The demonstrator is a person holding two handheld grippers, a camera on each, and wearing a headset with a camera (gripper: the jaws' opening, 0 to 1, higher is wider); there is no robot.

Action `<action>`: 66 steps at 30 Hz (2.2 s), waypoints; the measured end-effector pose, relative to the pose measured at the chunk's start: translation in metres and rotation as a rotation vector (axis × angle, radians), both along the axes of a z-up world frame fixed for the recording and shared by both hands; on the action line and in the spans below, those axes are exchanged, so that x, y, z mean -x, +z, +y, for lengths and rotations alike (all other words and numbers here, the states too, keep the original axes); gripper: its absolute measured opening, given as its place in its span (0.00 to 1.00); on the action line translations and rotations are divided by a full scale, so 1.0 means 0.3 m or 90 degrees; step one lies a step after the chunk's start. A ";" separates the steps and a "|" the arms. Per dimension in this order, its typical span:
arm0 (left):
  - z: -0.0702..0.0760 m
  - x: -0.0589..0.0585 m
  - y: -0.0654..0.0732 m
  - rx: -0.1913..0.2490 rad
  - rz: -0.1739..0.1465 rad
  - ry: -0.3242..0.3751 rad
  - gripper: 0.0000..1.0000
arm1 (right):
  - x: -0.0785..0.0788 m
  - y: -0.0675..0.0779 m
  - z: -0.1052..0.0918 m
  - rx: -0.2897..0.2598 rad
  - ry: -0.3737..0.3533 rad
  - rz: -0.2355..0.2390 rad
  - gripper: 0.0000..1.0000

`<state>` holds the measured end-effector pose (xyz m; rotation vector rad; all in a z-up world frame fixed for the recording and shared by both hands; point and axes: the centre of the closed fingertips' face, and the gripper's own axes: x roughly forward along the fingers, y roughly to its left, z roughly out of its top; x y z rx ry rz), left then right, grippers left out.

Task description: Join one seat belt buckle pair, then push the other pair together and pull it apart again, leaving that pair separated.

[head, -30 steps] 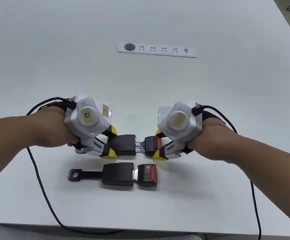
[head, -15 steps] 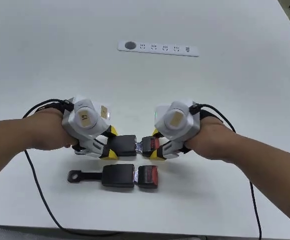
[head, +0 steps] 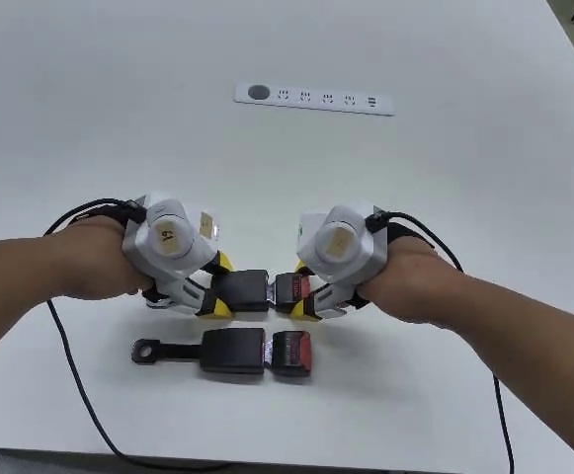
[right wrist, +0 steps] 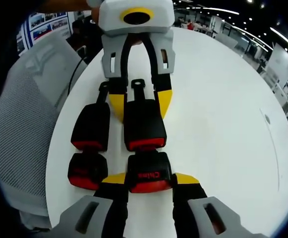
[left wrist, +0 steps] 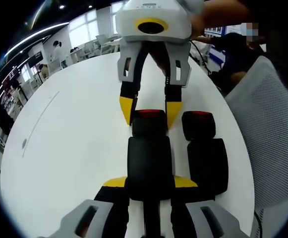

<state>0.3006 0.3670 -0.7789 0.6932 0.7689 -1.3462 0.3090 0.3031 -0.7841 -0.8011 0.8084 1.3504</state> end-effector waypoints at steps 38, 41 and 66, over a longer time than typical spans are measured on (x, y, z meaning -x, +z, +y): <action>-0.004 0.006 0.006 0.000 0.003 -0.007 0.33 | -0.003 0.001 -0.196 0.000 -0.026 -0.004 0.32; -0.002 0.007 0.005 0.004 0.004 -0.003 0.33 | 0.008 0.000 -0.241 0.004 -0.029 0.003 0.32; 0.000 -0.012 0.001 -0.031 -0.006 0.005 0.40 | -0.011 0.004 -0.362 0.034 -0.064 -0.017 0.44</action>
